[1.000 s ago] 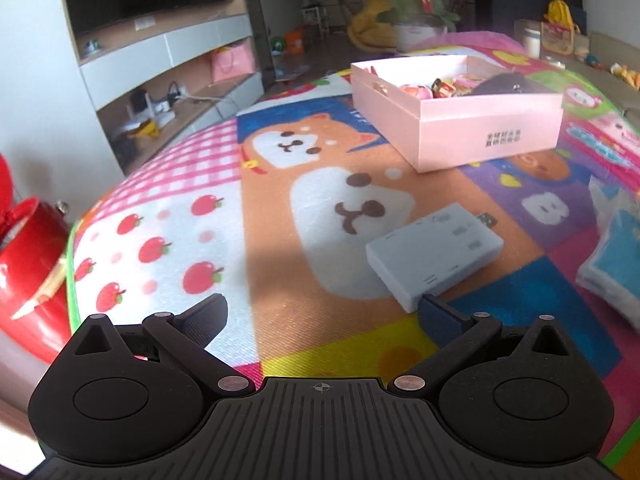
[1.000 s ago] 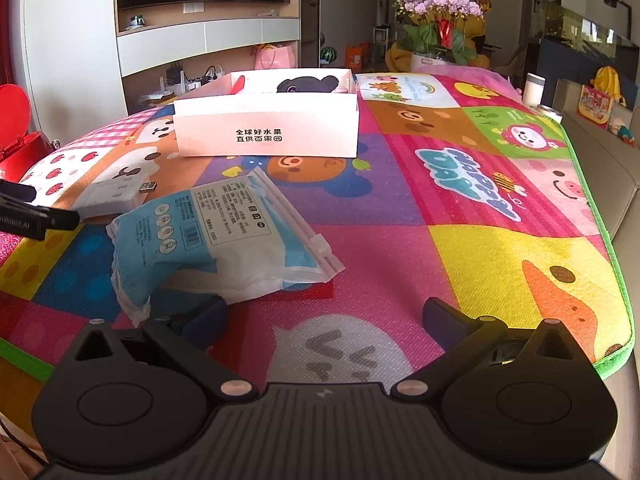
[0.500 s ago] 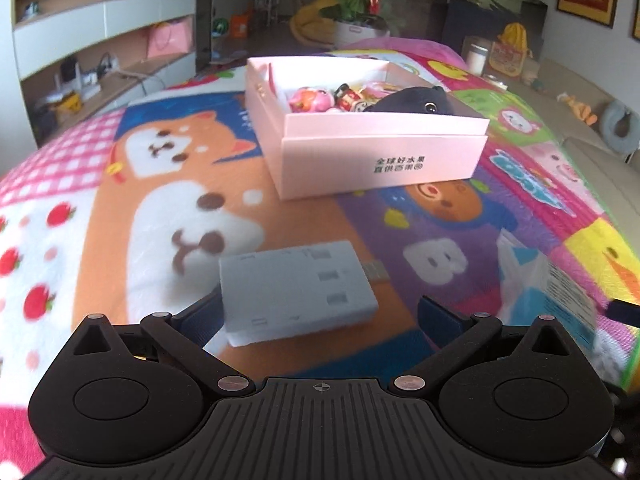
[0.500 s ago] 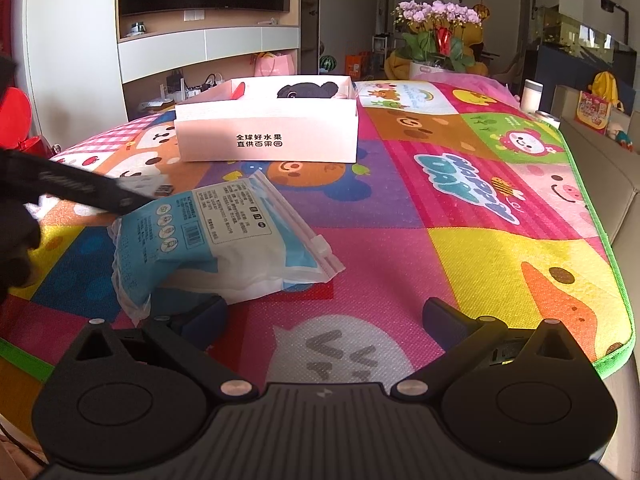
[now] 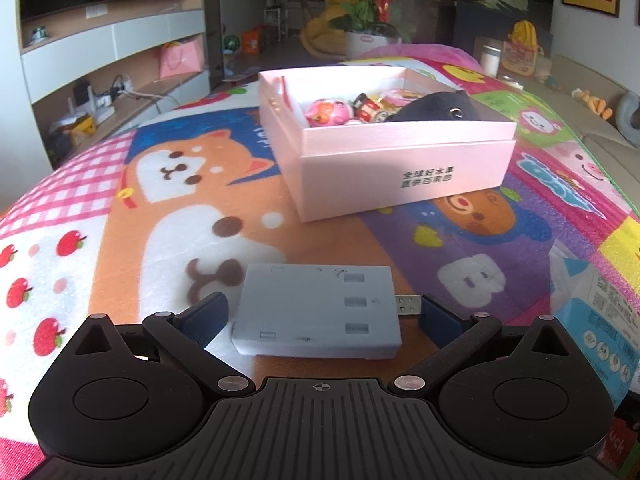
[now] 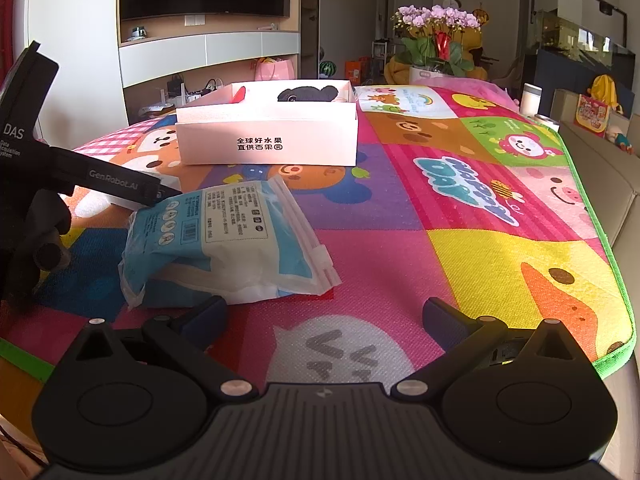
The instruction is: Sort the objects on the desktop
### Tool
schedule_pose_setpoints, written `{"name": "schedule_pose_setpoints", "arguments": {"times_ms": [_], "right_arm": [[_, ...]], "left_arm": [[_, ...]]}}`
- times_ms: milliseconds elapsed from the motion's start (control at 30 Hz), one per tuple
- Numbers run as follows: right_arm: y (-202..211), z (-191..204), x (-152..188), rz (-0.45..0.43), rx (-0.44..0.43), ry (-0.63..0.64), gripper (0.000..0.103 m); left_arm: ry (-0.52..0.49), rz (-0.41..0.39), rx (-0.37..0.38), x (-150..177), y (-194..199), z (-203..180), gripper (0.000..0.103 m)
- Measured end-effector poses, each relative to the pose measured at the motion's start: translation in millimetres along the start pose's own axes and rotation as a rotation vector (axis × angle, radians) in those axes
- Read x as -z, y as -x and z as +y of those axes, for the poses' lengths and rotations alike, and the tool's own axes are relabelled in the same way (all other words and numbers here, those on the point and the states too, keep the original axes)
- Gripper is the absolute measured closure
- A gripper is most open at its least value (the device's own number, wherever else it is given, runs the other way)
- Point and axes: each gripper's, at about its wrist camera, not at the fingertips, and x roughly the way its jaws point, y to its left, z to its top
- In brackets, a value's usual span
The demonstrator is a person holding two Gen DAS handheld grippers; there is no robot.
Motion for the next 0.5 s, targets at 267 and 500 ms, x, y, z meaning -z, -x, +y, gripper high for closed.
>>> {"name": "schedule_pose_setpoints", "arguments": {"times_ms": [267,500], "right_arm": [[0.8,-0.8,-0.3,0.005,-0.004,-0.018,0.0],[2.2,1.1,-6.4,0.055,-0.022,0.016,0.0]], "left_arm": [[0.02,0.005,-0.035,23.6,27.7,21.1,0.0],[0.057,-0.02,-0.009,35.7,42.6,27.9,0.0]]}}
